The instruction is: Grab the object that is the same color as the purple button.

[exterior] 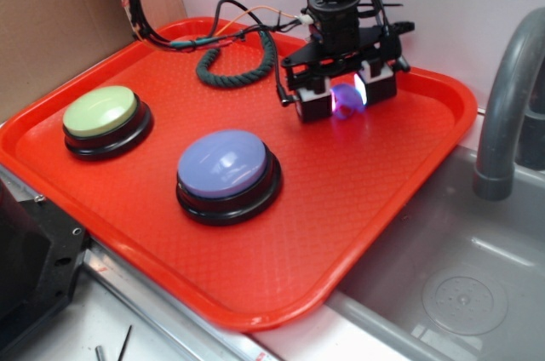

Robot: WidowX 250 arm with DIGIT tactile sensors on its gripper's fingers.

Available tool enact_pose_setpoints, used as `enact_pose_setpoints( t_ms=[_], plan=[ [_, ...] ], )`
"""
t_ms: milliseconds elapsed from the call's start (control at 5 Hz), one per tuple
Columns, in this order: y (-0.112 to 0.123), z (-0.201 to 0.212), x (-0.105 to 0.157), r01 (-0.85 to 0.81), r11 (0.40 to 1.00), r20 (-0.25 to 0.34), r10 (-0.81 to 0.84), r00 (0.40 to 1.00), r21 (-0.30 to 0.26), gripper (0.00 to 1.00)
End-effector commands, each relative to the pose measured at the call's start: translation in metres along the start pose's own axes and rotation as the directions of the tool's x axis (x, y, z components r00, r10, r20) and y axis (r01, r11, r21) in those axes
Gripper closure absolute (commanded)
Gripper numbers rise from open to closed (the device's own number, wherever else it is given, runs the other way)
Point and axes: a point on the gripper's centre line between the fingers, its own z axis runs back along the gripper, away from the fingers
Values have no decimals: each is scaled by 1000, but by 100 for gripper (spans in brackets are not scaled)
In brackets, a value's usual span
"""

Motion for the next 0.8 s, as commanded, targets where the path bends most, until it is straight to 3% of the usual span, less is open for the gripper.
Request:
enact_pose_setpoints(
  t_ms=[0, 200, 400, 600],
  plan=[
    [27, 90, 14, 225, 972, -30, -227, 973, -71, 100],
    [38, 121, 13, 382, 922, -35, -385, 922, -64, 100],
    [57, 167, 11, 562, 823, 0, -564, 826, -81, 100],
    [77, 199, 10, 632, 768, 40, -632, 774, -108, 100]
  ],
)
